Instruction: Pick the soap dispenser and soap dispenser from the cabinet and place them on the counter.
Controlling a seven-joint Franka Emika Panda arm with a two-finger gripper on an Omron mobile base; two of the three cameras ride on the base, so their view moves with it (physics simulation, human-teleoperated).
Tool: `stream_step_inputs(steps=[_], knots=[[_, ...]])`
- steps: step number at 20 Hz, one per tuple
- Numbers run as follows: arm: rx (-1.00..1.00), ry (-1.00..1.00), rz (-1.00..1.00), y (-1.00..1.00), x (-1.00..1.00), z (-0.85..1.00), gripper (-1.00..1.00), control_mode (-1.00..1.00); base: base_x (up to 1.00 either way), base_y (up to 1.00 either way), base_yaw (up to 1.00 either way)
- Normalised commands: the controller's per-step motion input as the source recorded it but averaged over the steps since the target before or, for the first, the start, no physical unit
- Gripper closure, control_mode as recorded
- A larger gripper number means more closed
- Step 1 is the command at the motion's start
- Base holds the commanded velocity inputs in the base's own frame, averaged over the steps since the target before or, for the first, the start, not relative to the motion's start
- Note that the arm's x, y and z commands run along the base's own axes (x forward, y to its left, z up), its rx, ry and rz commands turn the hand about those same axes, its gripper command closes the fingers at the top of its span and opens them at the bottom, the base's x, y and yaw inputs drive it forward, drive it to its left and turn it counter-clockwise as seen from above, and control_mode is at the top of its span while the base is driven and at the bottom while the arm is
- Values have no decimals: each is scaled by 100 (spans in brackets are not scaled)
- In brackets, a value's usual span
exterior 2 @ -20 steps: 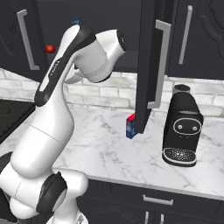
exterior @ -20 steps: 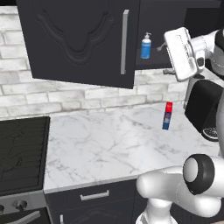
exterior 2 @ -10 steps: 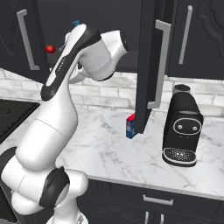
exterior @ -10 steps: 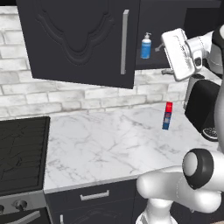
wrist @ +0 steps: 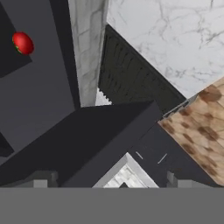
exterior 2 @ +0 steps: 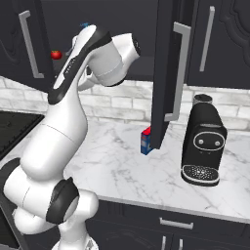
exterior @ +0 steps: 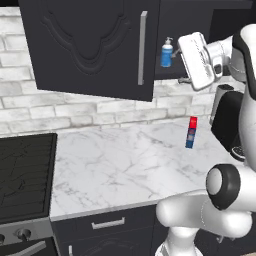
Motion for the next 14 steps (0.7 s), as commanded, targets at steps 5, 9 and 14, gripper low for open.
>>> stream_step_inputs(steps=[5,9,14], knots=[[0,0,0,5,28,-2,-100,-100,0,0,0],[3,4,4,13,3,-4,-100,-100,0,0,0],[3,5,8,25,7,-3,-100,-100,0,0,0]])
